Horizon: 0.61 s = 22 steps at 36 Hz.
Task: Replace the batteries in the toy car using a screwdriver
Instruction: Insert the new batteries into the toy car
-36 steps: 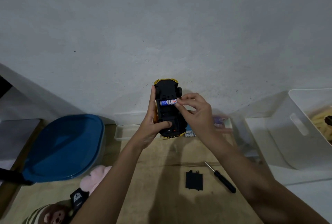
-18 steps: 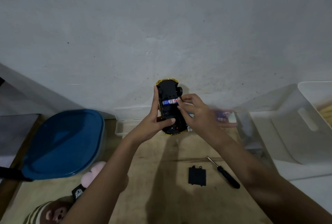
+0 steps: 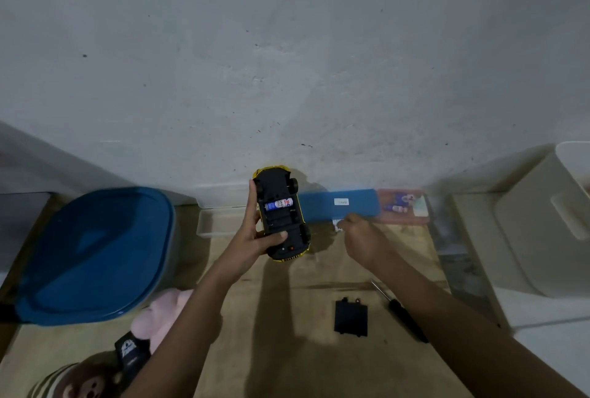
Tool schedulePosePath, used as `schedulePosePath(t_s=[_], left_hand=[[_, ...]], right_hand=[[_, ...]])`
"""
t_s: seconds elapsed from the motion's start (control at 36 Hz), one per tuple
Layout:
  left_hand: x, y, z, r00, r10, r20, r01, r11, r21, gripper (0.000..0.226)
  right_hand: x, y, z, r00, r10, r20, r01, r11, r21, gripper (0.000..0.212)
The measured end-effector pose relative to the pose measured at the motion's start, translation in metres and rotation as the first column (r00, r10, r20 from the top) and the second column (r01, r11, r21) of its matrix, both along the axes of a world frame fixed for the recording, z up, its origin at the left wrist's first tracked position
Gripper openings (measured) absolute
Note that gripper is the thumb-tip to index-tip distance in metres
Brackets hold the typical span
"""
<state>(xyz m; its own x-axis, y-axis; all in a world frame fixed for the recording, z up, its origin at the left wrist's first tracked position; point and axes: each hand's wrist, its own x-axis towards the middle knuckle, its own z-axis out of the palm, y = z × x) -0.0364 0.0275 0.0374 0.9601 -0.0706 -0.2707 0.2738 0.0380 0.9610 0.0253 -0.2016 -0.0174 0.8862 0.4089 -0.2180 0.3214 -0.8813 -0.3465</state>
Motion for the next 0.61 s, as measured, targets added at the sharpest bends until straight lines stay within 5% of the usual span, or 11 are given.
schedulePosePath(t_s=[0.19, 0.39, 0.47, 0.53, 0.61], left_hand=[[0.002, 0.004, -0.007, 0.999, 0.024, -0.027, -0.024, 1.0, -0.019, 0.106], [0.002, -0.001, -0.006, 1.0, 0.015, -0.026, -0.015, 1.0, -0.021, 0.106], [0.002, -0.004, -0.003, 1.0, 0.006, -0.016, -0.006, 1.0, -0.016, 0.105], [0.002, -0.006, 0.002, 1.0, -0.001, -0.007, 0.001, 1.0, -0.006, 0.105], [0.002, -0.01, 0.01, 1.0, -0.001, 0.008, 0.001, 1.0, 0.004, 0.105]], right_hand=[[-0.002, 0.004, -0.01, 0.994, 0.052, 0.1, -0.031, 0.979, -0.202, 0.041], [-0.015, 0.0, -0.008, 0.921, 0.279, 0.273, -0.134, 0.882, -0.451, 0.039], [-0.016, 0.003, -0.004, 0.925, 0.207, 0.32, -0.15, 0.97, -0.194, 0.027], [-0.015, 0.007, 0.01, 0.941, 0.038, 0.337, -0.086, 0.988, 0.128, 0.013], [-0.016, 0.021, 0.051, 0.987, -0.158, -0.037, 0.149, 0.793, 0.591, 0.01]])
